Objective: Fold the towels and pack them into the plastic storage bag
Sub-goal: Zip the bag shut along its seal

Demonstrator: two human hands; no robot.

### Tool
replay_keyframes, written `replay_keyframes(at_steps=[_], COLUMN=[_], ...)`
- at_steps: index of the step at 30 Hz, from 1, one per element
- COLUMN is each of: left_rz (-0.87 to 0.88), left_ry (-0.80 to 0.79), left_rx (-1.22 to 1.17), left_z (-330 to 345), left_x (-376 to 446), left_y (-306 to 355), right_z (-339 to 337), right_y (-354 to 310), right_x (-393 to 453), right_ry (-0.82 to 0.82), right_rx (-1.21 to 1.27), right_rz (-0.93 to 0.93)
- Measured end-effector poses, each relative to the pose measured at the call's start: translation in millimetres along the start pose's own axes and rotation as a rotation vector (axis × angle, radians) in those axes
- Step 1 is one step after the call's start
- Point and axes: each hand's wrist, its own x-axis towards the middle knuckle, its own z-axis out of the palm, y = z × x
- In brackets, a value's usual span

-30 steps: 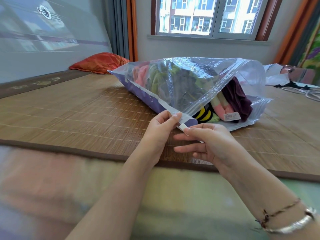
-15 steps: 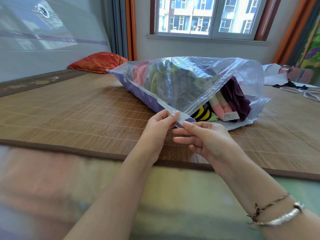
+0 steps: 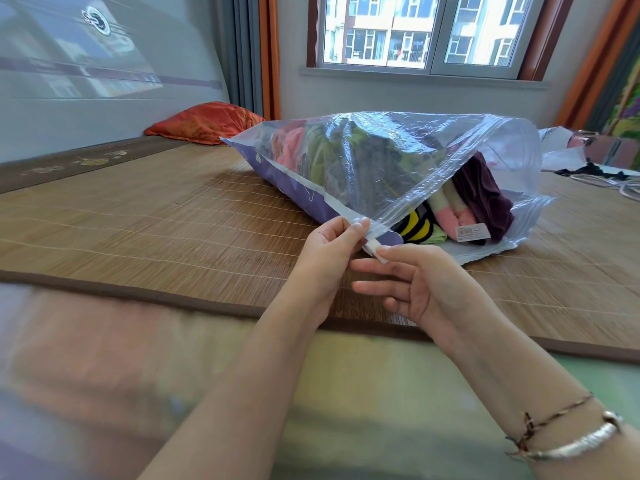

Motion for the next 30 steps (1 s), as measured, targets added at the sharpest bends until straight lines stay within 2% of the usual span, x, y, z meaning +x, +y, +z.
replay_keyframes(at_steps=[14,24,30], left_rz=[0.044,0.053,0.046], left_ry=[-0.005,0.032,0.011], left_rx=[0.04,0.078,0.062], left_z=[3.0,5.1,1.6], left_x=[-4.4,-4.1,-3.5], left_y=[4.5,-2.5,-0.4], right_z=[-3.2,-2.9,-2.6], right_y=[0.7,10.2,8.8], right_x=[-1.7,7.3,7.3], right_ry=[0.014,0.179,0.265], right_rx=[0.018,0.075,-0.211], right_rz=[-0.038,-0.232,-0.393])
